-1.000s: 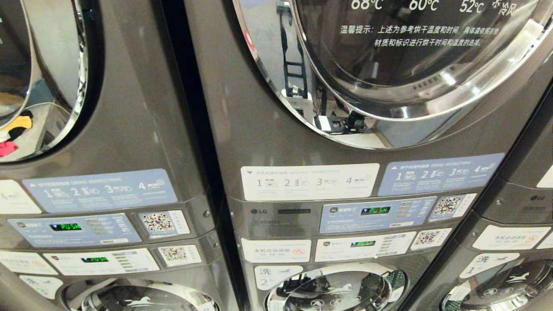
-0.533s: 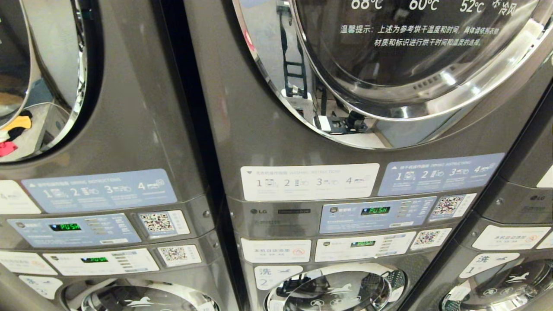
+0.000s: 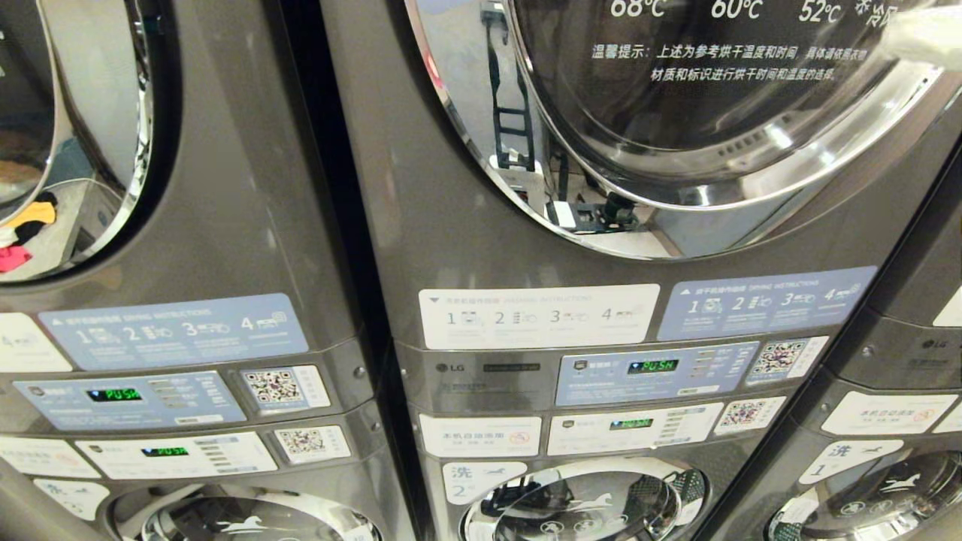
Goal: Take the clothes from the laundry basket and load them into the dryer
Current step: Open the dryer
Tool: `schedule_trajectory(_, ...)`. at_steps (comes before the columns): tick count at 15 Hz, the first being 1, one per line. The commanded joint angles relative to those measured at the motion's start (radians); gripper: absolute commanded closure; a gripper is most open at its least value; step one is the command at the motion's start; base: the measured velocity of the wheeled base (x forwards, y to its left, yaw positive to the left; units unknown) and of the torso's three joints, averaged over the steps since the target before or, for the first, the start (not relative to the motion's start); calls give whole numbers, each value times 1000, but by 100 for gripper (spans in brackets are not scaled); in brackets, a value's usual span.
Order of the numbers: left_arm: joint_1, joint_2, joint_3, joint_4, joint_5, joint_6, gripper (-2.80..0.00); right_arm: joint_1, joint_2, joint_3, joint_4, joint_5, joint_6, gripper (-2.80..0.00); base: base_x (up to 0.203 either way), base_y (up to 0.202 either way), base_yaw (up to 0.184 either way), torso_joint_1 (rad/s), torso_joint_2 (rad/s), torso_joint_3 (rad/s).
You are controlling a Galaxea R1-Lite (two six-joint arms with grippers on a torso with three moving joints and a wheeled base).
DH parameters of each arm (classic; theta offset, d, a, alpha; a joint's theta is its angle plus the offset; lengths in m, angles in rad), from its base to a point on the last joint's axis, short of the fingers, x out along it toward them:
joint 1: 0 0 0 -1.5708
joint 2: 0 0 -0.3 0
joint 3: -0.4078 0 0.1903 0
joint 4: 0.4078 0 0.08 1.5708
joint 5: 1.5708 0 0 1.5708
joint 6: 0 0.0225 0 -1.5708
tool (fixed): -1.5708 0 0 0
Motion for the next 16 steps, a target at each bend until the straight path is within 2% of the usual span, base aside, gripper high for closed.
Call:
schedule_trajectory(1,0,0,2,0,0,0,0,28,119,-111,0,4,-66,0,0,0,0,0,0,0)
schedule_trajectory(6,0,0,2,0,0,0,0,104,296,-353,4,0,-106,0,0,0,0,0,0,0)
schedule_trajectory(9,0,0,2,0,0,0,0,168,345,-397,2,-87,-108,0,0,0,0,0,0,0)
schedule_trajectory(10,0,0,2,0,0,0,0,177,364,-437,2,-104,-105,-280,0,0,0,0,0,0)
schedule_trajectory(13,0,0,2,0,0,0,0,231,392,-497,-1,-114,-107,-280,0,0,0,0,0,0)
schedule_trajectory(16,0,0,2,0,0,0,0,290,404,-507,-3,-107,-191,-280,0,0,0,0,0,0)
